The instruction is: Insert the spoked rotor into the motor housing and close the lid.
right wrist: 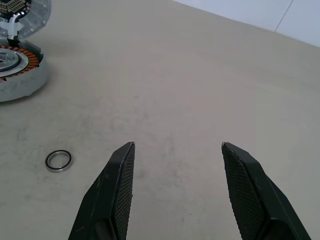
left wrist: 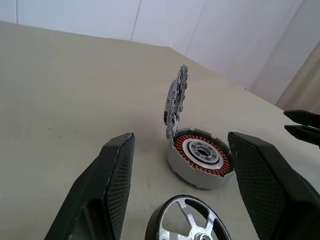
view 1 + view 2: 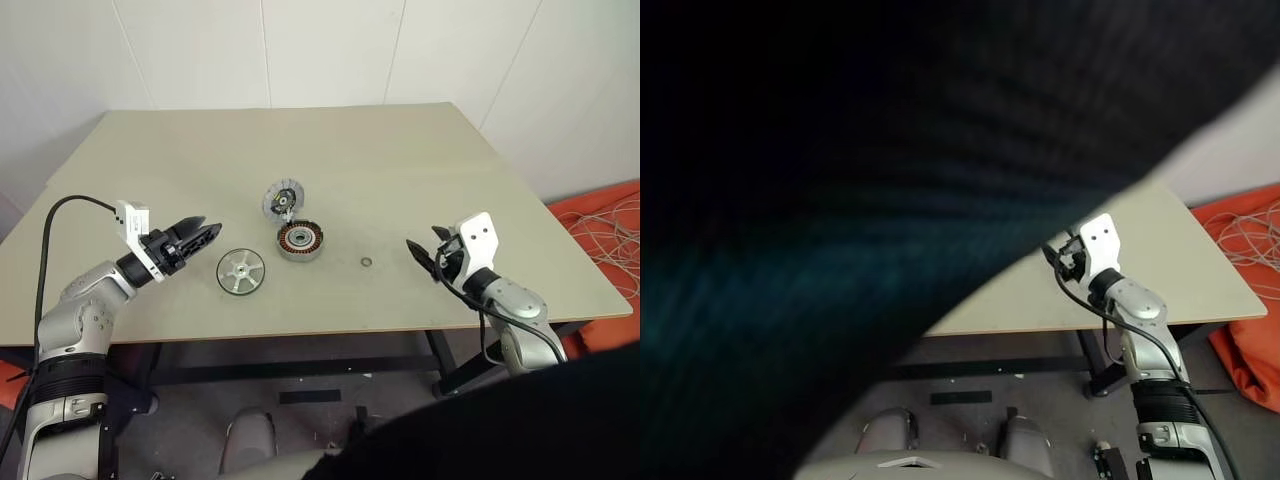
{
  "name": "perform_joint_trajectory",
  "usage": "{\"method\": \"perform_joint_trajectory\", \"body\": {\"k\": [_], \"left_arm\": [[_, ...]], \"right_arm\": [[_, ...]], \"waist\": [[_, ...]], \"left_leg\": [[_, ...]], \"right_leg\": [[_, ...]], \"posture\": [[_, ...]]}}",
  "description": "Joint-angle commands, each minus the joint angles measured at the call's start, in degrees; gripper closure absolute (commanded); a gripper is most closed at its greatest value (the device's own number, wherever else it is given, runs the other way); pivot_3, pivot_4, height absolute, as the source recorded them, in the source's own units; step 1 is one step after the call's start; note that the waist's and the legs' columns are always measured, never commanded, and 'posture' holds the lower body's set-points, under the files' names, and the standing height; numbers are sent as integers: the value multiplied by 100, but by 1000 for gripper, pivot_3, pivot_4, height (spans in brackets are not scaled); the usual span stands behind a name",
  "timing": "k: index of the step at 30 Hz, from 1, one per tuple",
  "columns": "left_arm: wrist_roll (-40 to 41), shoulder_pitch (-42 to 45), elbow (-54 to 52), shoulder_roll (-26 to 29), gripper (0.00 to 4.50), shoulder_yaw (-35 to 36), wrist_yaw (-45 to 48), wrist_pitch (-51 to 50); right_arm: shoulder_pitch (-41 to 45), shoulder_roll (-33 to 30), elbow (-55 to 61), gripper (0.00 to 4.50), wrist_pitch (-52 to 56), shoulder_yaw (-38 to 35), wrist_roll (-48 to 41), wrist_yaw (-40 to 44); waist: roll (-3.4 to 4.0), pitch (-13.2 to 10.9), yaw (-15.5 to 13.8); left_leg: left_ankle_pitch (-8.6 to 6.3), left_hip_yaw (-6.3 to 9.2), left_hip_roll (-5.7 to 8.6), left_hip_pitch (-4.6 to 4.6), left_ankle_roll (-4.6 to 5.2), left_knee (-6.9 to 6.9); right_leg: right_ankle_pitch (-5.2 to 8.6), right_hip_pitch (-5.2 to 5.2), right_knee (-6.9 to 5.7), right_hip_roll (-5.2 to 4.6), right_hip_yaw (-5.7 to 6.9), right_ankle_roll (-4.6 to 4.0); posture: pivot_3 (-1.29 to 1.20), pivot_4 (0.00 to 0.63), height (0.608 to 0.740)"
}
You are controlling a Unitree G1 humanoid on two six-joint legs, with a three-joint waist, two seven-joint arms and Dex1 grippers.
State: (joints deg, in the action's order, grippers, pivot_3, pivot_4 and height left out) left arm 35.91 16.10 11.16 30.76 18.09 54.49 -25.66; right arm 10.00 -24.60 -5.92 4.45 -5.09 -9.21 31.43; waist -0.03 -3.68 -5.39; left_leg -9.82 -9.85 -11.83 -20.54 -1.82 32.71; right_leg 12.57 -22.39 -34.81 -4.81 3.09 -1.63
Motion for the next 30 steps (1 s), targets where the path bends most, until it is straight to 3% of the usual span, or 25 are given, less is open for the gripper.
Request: {"method": "perform_joint_trajectory", "body": {"k": [1, 20, 30], "left_arm": [[72, 99, -78, 61, 1356, 69, 55, 48], [45, 226, -47, 21, 1356, 89, -10, 113], [-38, 286, 47, -10, 1356, 41, -36, 179]], "right_arm": [[10, 184, 457, 1377, 101, 216, -53, -19], [241, 459, 387, 1377, 70, 519, 364, -499], [346, 766, 387, 1377, 671, 816, 304, -440]], "waist": [[0, 0, 4], [0, 0, -1], [0, 0, 5]], "left_leg": [[0, 0, 0, 1, 0, 0], [1, 0, 0, 2, -2, -5], [3, 1, 0, 4, -5, -6]], "right_leg": [[0, 0, 0, 1, 0, 0], [0, 0, 0, -2, -2, 0], [0, 0, -1, 1, -3, 0]], "posture": [[0, 0, 740], [0, 0, 740], [0, 0, 740]]}}
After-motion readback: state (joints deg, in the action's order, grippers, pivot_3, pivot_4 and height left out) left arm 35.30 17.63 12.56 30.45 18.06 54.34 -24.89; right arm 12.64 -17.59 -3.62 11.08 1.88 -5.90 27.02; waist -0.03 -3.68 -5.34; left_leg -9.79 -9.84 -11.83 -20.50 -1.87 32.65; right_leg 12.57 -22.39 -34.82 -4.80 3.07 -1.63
